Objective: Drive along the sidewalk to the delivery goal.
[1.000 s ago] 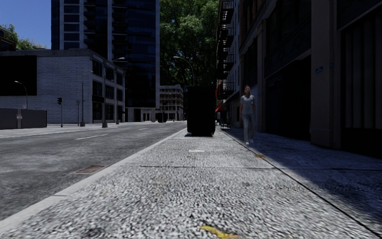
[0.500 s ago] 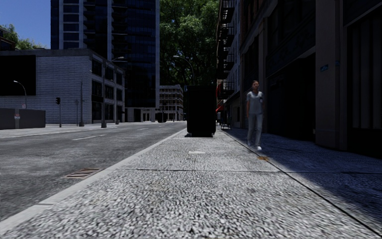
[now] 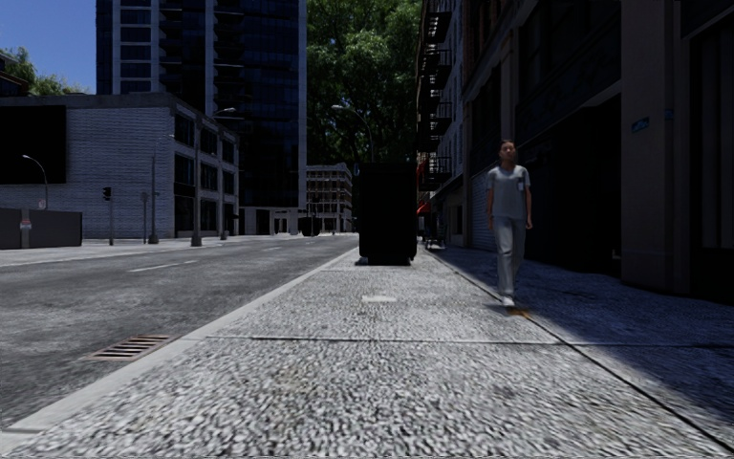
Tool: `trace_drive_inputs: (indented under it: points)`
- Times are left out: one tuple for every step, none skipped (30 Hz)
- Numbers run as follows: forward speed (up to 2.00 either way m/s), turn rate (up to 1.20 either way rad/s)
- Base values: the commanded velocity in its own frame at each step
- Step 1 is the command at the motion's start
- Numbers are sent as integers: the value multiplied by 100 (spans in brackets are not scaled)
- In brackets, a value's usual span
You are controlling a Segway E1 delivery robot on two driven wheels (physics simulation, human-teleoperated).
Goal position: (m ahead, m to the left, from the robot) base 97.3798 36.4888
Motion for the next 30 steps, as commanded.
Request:
trace_drive_inputs:
  points:
    - [105,0]
    - [105,0]
    - [105,0]
    - [105,0]
    - [105,0]
    - [105,0]
    - [105,0]
    - [105,0]
    - [105,0]
    - [105,0]
    - [105,0]
    - [106,0]
    - [106,0]
    - [106,0]
    - [106,0]
    - [106,0]
    - [106,0]
    - [107,0]
    - [109,0]
    - [111,0]
    - [113,0]
    - [113,0]
    - [116,0]
    - [126,0]
    - [146,0]
    - [146,0]
    - [146,0]
    - [146,0]
    - [146,0]
    - [146,0]
